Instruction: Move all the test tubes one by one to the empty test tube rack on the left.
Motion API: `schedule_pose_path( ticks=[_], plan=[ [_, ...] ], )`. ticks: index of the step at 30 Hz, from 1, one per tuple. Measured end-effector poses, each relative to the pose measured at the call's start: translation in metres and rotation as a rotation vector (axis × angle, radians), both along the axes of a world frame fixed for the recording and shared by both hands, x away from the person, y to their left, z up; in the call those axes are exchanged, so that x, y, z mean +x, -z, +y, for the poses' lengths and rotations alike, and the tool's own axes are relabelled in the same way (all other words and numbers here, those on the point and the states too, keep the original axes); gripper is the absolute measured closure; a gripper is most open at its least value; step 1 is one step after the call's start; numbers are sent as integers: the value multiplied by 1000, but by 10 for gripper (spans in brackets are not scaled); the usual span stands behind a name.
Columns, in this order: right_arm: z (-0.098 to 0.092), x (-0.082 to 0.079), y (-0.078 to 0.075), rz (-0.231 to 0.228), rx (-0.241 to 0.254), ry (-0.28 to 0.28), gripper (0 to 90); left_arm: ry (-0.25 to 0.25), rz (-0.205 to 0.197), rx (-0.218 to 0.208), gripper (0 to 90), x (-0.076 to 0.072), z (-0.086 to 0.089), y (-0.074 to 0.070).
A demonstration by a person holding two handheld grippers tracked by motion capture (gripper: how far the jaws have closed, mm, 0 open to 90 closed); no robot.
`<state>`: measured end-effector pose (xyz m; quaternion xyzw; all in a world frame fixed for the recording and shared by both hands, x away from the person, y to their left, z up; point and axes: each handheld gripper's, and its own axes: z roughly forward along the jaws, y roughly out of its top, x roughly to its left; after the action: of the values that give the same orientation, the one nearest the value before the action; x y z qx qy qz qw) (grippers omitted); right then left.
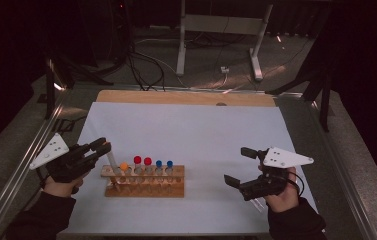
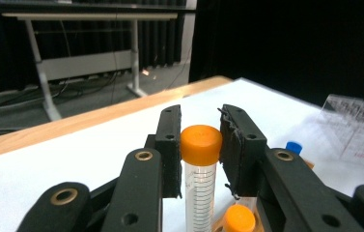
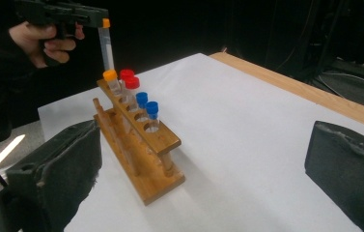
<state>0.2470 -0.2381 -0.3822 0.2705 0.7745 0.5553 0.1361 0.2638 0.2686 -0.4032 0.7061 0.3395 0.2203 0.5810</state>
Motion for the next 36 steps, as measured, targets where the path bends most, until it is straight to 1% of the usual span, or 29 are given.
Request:
schedule_pose_path(
  ticks=[1, 2, 3, 4, 7, 8, 10, 13, 14, 15, 18, 19, 21, 22, 24, 28, 29, 30, 32, 33, 34, 35, 36],
  plan=[
    [0, 0, 0, 2, -2, 3, 0, -4, -4, -18, 720, 0, 0, 2],
    [0, 0, 1, 5, 0, 2, 0, 0, -5, -19, 720, 0, -1, 5],
    [-1, 0, 1, 6, 0, 2, 0, 1, -7, -9, 720, -1, -2, 8],
    [-1, 0, 2, 5, -1, 4, 0, 6, -10, -7, 720, -1, -3, 11],
    [-1, 0, 2, 8, -1, 2, 0, 1, 6, 9, 719, 0, -5, 20],
    [-1, 0, 2, 8, -3, 0, 0, 3, 5, 10, 719, -1, -6, 24],
    [-1, 0, 2, 9, -2, 1, 0, 5, 3, 28, 719, -1, -9, 31],
    [-2, 0, 2, 11, -3, 1, 0, -6, 22, 30, 718, -2, -10, 40],
    [-2, -1, 2, 11, -3, 0, 0, -8, 29, 23, 718, -2, -10, 42],
    [-2, -1, 2, 10, -4, 2, 0, -18, 27, 29, 718, -3, -11, 45],
    [-3, -1, 2, 7, -2, 2, 0, -32, 42, 34, 718, -5, -12, 53],
    [-4, -1, 2, 9, -2, 2, 0, -27, 37, 43, 717, -6, -13, 56],
    [-4, -1, 2, 8, -3, 1, 0, -34, 38, 48, 717, -7, -13, 59],
    [-4, -1, 2, 8, -3, 1, 0, -32, 19, 40, 717, -9, -12, 61],
    [-4, -1, 2, 9, -4, 1, 0, -36, 9, 26, 717, -10, -11, 62],
    [-4, -2, 2, 14, -6, -1, 0, -29, -41, 25, 717, -13, -12, 69],
    [-4, -2, 2, 13, -8, -1, 0, -29, -53, 32, 716, -14, -12, 70],
    [-4, -2, 2, 17, -8, -3, 0, -28, -56, 33, 716, -14, -12, 69],
    [-4, -2, 2, 17, -10, -3, 0, -36, -47, 34, 715, -15, -12, 69],
    [-4, -2, 2, 18, -11, -3, 0, -32, -42, 32, 704, -15, -12, 68],
    [-4, -2, 2, 16, -12, -2, 0, -25, -35, 34, 654, -15, -11, 68],
    [-4, -2, 2, 16, -13, -4, 0, -35, -17, 46, 551, -15, -12, 66],
    [-4, -2, 2, 17, -12, -5, 0, -28, -28, 33, 470, -16, -11, 65]
  ],
)
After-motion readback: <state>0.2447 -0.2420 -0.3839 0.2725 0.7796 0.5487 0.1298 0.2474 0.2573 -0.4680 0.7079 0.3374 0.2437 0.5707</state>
